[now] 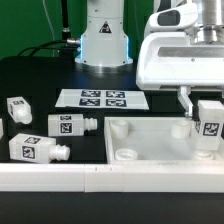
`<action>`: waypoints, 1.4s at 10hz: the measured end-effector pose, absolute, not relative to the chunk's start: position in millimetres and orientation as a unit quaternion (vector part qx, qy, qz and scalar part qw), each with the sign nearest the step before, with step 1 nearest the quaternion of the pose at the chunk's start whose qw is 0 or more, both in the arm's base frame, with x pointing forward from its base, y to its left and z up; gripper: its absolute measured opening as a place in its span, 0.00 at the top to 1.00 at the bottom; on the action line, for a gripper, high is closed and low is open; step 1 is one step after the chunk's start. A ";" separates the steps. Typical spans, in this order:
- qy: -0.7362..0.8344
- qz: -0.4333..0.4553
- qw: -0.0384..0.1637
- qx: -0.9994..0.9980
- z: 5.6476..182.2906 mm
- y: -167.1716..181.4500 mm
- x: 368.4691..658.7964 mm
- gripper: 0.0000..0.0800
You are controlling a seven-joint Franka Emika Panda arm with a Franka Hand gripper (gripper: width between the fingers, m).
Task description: Assemble one leg
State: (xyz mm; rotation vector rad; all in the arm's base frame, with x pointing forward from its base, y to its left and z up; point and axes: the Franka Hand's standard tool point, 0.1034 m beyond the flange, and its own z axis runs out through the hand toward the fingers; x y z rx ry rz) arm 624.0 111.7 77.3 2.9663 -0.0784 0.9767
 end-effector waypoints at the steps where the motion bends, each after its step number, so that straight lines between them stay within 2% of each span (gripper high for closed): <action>1: -0.024 0.317 0.010 0.948 77.0 112.1 624.4 0.64; 7: -0.025 0.309 0.010 0.951 74.9 111.5 623.2 0.64; 8: -0.024 0.296 0.009 0.955 75.4 111.5 622.9 0.45; 9: -0.024 0.291 0.006 0.956 86.3 108.5 627.2 0.29; 10: -0.027 0.283 0.002 0.959 95.0 106.0 630.5 0.29; 11: -0.033 0.234 -0.009 0.972 99.0 109.3 630.0 0.21; 12: -0.039 0.190 -0.019 0.981 105.0 111.4 632.4 0.19; 14: -0.049 0.118 -0.029 0.991 101.7 110.6 630.9 0.19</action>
Offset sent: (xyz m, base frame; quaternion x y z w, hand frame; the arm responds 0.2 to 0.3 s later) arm -0.0039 0.0026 -0.0070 -0.0072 0.0121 0.0107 0.9998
